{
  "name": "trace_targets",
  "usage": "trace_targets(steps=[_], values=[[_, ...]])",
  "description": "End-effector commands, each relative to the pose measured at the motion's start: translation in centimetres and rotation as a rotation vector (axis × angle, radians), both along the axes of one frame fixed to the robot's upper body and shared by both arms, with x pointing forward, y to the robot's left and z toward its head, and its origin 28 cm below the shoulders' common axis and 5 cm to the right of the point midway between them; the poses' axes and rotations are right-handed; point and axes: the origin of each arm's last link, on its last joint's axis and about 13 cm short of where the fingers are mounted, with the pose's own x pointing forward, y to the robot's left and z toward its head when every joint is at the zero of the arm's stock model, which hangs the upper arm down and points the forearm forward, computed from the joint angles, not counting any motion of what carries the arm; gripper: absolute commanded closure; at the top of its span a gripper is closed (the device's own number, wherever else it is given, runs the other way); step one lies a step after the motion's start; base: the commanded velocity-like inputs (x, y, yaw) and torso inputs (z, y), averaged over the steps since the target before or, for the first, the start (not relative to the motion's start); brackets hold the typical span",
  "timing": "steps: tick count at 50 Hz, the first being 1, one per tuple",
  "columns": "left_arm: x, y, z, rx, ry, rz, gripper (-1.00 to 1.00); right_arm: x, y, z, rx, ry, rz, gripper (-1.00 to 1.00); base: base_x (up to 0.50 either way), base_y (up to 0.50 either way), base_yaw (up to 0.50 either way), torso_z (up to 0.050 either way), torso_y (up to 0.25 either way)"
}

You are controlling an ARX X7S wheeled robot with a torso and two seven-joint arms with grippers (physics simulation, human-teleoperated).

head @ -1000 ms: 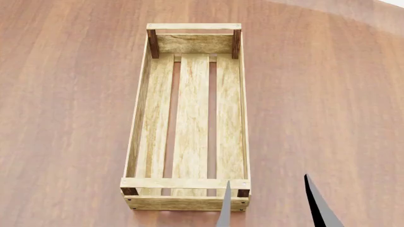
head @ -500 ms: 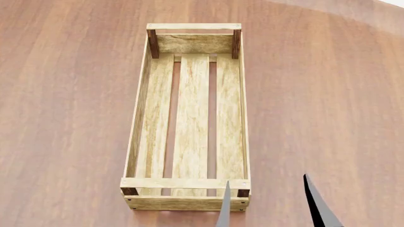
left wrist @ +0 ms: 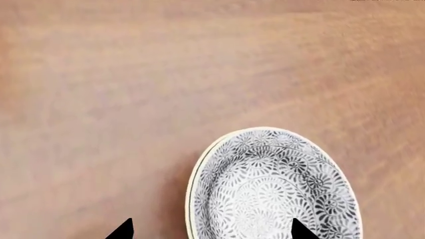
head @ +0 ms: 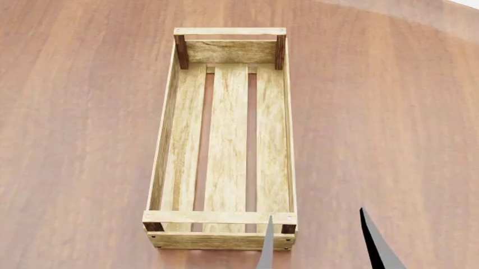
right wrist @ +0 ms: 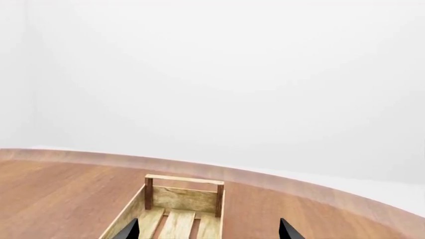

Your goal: Stack the right bowl on the left bowl and place them in the tray.

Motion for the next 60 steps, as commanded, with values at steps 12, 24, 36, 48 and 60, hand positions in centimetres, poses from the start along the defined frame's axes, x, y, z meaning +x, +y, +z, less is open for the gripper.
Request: trace_targets(steps=[12,24,36,48,60], values=[[0.2,0.3,-1.2,-0.043,-0.022,0.057,-1.00,0.2,-0.1,0.1,-0.009,-0.018,-0.007,-1.00,0.00,0.00,0.00,0.000,0.000],[0.4,0.1,-1.8,-0.053,-0.009,0.056,1.00,0.2,-0.1,0.1,-0.009,-0.019,-0.007,-1.00,0.00,0.00,0.00,0.000,0.000],[0.6,0.0,-2.0,-0.055,-0.006,0.050,1.00,0.1,-0.1,0.0,-0.009,-0.018,-0.005,-1.00,0.00,0.00,0.00,0.000,0.000],[1.1,-0.5,-1.3,-0.019,-0.034,0.000,1.00,0.1,-0.1,0.0,-0.011,-0.017,-0.005,-1.00,0.00,0.00,0.00,0.000,0.000],[5.1,-5.0,6.7,0.240,-0.203,-0.297,1.00,0.2,-0.2,0.1,-0.005,-0.017,-0.006,-1.00,0.00,0.00,0.00,0.000,0.000]])
